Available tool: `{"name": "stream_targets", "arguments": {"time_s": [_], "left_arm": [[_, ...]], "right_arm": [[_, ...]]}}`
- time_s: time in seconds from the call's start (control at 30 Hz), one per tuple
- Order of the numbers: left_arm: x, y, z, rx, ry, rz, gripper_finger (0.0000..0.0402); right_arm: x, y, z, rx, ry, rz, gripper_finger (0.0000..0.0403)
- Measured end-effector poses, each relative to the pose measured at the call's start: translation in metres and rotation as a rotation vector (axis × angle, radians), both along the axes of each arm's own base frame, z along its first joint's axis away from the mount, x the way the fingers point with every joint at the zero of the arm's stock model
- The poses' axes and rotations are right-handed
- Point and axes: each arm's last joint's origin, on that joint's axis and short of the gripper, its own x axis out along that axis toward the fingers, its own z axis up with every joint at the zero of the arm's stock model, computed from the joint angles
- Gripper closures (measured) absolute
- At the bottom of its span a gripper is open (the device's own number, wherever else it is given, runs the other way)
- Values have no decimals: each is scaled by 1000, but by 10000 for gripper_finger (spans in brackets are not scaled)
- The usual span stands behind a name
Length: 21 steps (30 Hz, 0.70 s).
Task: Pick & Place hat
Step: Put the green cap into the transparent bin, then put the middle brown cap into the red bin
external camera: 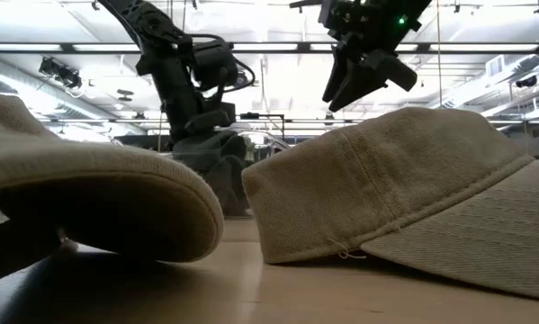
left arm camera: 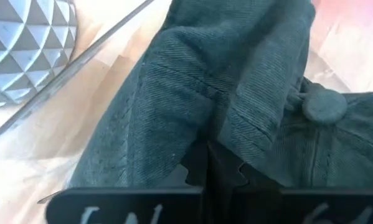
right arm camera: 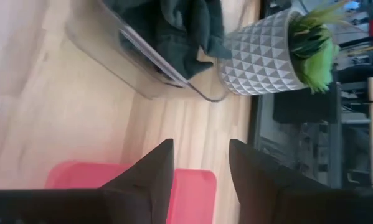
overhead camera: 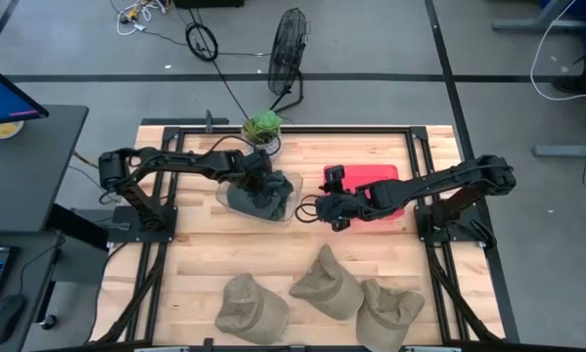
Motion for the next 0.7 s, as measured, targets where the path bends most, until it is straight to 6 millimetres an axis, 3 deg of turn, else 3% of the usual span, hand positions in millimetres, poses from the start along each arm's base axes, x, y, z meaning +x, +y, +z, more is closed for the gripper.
{"name": "stream_targets", "arguments": {"time_s": [0.1,0.23,0.5,0.7], "left_arm": [[2,1,1,13,-17,4,398],[2,0,21,21,-36,5,396],[-17,-19,91,37,-52,-61,391],[-26,-40,133,91,-262,-117,394]], "right_arm": [[0,0,0,10,2,7,246],[0,0,0,9,9,10,246],[-5,0,-3,18,54,-13,246],[-10,12,-7,174,90,31,246]]}}
